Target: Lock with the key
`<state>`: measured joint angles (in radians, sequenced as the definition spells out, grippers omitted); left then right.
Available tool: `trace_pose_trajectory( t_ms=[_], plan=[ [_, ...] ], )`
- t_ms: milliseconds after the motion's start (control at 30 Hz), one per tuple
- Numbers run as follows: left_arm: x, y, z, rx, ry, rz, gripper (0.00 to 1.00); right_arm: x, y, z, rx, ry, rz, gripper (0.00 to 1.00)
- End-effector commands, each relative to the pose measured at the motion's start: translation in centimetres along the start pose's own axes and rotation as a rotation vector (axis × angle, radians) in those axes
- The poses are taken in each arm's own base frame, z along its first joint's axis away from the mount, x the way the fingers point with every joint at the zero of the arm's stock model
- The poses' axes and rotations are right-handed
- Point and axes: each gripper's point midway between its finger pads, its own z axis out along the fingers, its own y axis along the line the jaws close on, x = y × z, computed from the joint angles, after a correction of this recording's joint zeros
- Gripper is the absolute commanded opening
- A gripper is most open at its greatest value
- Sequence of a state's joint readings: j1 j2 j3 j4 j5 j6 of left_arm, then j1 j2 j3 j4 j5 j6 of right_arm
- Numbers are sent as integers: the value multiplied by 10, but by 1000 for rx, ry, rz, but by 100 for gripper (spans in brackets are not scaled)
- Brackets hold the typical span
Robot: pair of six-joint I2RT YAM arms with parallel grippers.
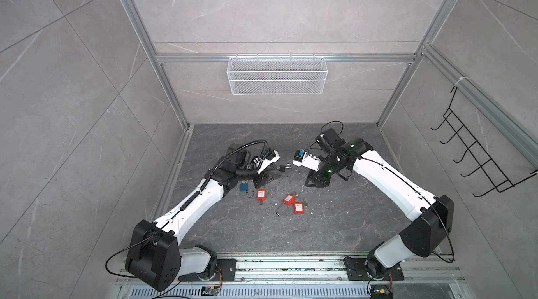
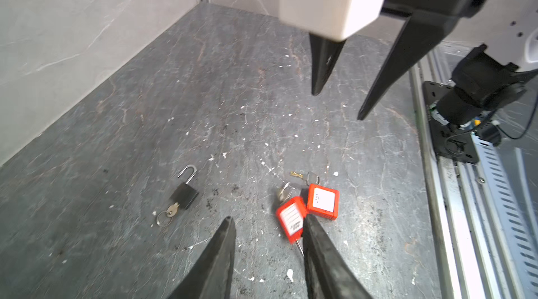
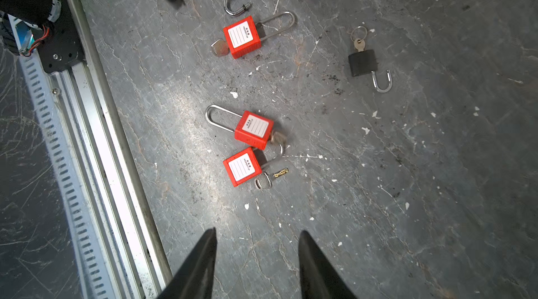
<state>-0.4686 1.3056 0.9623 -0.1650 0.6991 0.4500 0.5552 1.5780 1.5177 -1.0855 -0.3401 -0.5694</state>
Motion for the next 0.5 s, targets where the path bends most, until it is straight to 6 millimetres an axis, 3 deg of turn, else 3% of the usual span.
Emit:
trace_pose_trajectory(
  t_ms=[0, 133, 267, 467],
  plan=[
    [-12, 6, -5, -36, -64, 35, 41, 3, -20, 7, 92, -3, 91, 47],
    [1, 49, -27, -262, -67, -81, 41, 9, -7, 28, 50, -10, 97, 53],
    [12, 81, -56, -404, -99, -255, 42, 11, 4, 48, 36, -67, -53, 61],
    [22, 92, -69, -455, -117, -435, 41, 4, -2, 77, 73, -56, -421, 66]
  ],
)
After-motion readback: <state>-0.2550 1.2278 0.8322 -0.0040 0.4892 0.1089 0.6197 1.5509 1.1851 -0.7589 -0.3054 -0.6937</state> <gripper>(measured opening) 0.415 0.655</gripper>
